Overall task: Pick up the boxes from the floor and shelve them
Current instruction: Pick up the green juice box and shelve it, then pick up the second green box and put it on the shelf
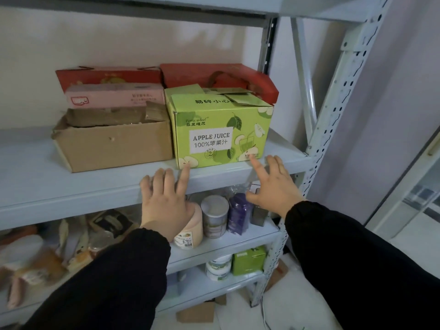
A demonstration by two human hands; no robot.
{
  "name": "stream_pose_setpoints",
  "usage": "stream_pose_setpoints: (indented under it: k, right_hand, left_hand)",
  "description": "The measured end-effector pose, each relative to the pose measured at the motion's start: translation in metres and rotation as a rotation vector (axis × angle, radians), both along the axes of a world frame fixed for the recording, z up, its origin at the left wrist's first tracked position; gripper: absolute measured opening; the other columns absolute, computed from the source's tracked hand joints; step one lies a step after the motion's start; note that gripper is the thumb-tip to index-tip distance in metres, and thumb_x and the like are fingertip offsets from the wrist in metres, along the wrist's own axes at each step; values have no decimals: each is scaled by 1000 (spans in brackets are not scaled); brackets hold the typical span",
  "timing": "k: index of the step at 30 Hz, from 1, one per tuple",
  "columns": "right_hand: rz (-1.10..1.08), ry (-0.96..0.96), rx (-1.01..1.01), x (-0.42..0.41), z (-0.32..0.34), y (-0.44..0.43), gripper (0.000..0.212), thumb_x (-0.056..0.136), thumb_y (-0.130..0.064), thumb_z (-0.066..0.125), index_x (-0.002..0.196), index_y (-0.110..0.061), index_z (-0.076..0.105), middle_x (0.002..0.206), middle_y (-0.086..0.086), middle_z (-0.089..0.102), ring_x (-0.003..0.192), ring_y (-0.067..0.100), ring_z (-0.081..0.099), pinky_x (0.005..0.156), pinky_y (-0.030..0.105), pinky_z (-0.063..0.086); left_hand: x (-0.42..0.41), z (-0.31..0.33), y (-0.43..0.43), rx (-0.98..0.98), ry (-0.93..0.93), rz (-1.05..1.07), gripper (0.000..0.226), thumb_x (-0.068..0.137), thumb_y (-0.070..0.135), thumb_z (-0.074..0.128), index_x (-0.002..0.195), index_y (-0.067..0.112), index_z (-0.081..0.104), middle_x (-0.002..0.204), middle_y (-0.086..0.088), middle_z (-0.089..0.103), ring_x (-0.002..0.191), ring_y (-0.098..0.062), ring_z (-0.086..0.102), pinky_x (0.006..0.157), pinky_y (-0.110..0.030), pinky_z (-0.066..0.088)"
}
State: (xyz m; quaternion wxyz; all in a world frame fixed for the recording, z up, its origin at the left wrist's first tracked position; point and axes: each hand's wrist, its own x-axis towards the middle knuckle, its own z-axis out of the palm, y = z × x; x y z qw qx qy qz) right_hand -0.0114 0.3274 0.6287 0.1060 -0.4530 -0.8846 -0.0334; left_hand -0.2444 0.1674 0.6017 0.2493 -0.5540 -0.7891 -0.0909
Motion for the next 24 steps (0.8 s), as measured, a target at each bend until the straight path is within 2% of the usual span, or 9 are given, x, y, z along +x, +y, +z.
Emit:
stream_pose_setpoints:
  k: [3, 5, 6, 8, 10, 12, 16, 20, 24]
  right_hand:
    - [32, 73, 12, 5, -8, 1, 107, 81, -61, 57, 159, -37, -12, 166, 16, 3, 155, 34, -10, 124, 53, 14]
    - [75, 137, 23, 12, -19, -2, 106, 83, -58, 59, 161, -34, -9, 169, 11, -7, 155, 30, -15, 124, 53, 16]
    - [97, 177, 1, 18, -27, -6, 104, 84, -57, 59, 161, -34, -6, 169, 7, -13, 155, 28, -16, 124, 50, 16]
    - [107, 254, -130, 36, -57, -17, 94, 88, -56, 57, 162, -37, 2, 169, 2, -16, 156, 25, -14, 122, 42, 16]
    - [62, 266, -296, 69, -98, -26, 88, 90, -54, 57, 162, -40, 8, 171, 3, -10, 157, 23, -9, 124, 39, 15]
    - [-38, 223, -423, 117, -146, -31, 86, 92, -53, 58, 162, -39, 9, 171, 6, -7, 157, 26, -7, 126, 42, 14]
    - [-295, 149, -616, 227, -227, -26, 83, 92, -59, 53, 161, -42, 9, 170, 11, -3, 157, 30, -4, 123, 46, 15]
    - [-455, 38, -824, 321, -298, -24, 80, 96, -61, 45, 162, -28, 16, 170, 12, 2, 157, 32, -2, 124, 45, 15]
    - [-591, 43, -962, 393, -371, -39, 73, 97, -55, 49, 159, -23, 27, 164, 14, 20, 154, 32, 10, 121, 43, 21]
  left_hand:
    - [27, -12, 3, 35, -117, 39, 101, 74, 41, 61, 160, 9, 19, 155, -26, 28, 146, -50, 17, 116, -66, -5]
    - [50, -25, 8, 35, -142, -50, 96, 76, 41, 60, 160, 14, 23, 162, -23, 17, 149, -52, 5, 117, -64, -11]
    - [64, -36, 12, -9, -133, -132, 92, 75, 42, 56, 159, 19, 28, 162, -21, 20, 150, -51, 7, 118, -65, -7]
    - [96, -63, 23, -175, -150, -320, 83, 75, 45, 48, 155, 22, 38, 149, -16, 41, 142, -42, 31, 115, -67, 22]
    - [136, -87, 37, -372, -263, -400, 75, 80, 48, 38, 151, 24, 45, 135, -11, 58, 125, -33, 47, 102, -52, 44]
    - [175, -109, 54, -565, -384, -390, 61, 89, 52, 33, 141, 29, 55, 128, -5, 65, 118, -29, 57, 93, -39, 48]
    - [248, -159, 92, -808, -394, -435, 41, 98, 54, 37, 93, 25, 67, 95, -1, 68, 90, -27, 63, 68, -33, 47]
    - [307, -233, 118, -918, -448, -425, 37, 96, 49, 43, 101, 25, 72, 99, -1, 70, 92, -27, 65, 68, -32, 46]
    - [358, -316, 134, -1129, -517, -409, 39, 99, 45, 47, 124, 24, 67, 115, -1, 71, 108, -23, 63, 85, -30, 47]
